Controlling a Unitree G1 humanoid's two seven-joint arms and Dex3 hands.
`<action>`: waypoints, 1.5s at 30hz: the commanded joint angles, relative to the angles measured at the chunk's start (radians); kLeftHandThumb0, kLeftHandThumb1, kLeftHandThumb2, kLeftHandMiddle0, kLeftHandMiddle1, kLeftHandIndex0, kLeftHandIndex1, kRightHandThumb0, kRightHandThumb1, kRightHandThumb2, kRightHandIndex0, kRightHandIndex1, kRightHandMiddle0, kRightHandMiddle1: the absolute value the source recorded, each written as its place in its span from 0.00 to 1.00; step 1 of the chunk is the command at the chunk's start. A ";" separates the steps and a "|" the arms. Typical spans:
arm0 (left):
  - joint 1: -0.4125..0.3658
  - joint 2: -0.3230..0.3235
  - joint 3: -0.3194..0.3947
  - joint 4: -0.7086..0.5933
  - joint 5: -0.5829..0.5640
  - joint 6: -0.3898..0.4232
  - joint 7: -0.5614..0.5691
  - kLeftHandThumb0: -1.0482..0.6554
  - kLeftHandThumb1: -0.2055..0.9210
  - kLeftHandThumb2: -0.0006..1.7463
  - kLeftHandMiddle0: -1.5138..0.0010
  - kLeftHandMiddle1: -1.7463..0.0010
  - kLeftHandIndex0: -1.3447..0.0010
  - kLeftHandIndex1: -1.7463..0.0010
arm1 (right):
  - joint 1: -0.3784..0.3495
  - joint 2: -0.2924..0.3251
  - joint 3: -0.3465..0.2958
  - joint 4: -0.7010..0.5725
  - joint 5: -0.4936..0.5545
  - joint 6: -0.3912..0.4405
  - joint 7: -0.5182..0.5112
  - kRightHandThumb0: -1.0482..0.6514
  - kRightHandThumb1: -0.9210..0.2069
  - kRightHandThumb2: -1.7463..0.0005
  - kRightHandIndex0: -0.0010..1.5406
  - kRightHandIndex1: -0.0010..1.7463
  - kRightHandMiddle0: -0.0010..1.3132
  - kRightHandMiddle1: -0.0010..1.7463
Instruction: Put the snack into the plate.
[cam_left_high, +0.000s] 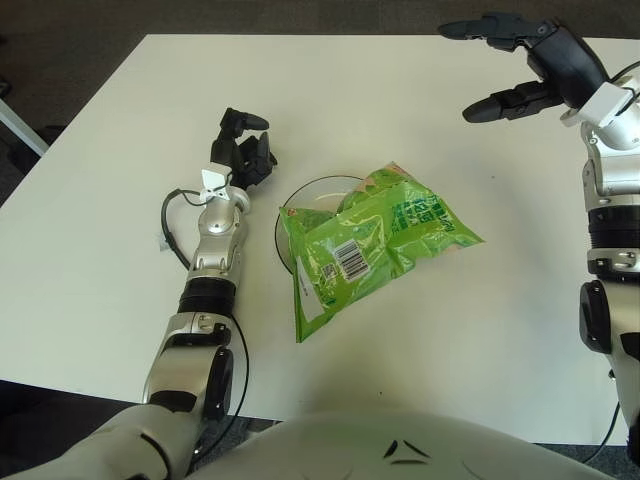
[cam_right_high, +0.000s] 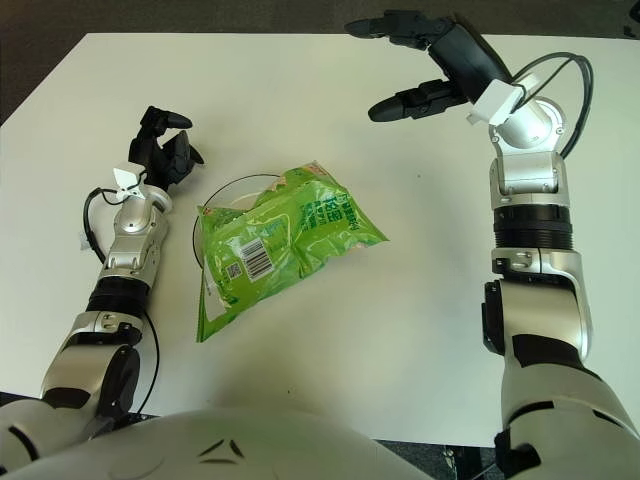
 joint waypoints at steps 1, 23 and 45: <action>0.098 -0.038 -0.003 0.065 -0.001 -0.017 -0.006 0.40 0.85 0.43 0.45 0.00 0.77 0.00 | 0.056 0.018 -0.027 -0.034 0.019 0.062 -0.045 0.36 0.02 0.99 0.33 0.01 0.47 0.04; 0.093 -0.027 0.002 0.076 -0.004 -0.016 -0.016 0.40 0.84 0.43 0.44 0.00 0.77 0.00 | 0.224 0.162 -0.167 -0.023 0.234 0.287 -0.149 0.39 0.00 0.88 0.54 0.04 0.52 0.08; 0.087 -0.022 0.006 0.079 -0.003 -0.006 -0.019 0.40 0.84 0.43 0.44 0.00 0.77 0.00 | 0.330 0.313 -0.209 0.206 0.273 0.127 -0.199 0.41 0.00 0.82 0.70 0.05 0.31 0.86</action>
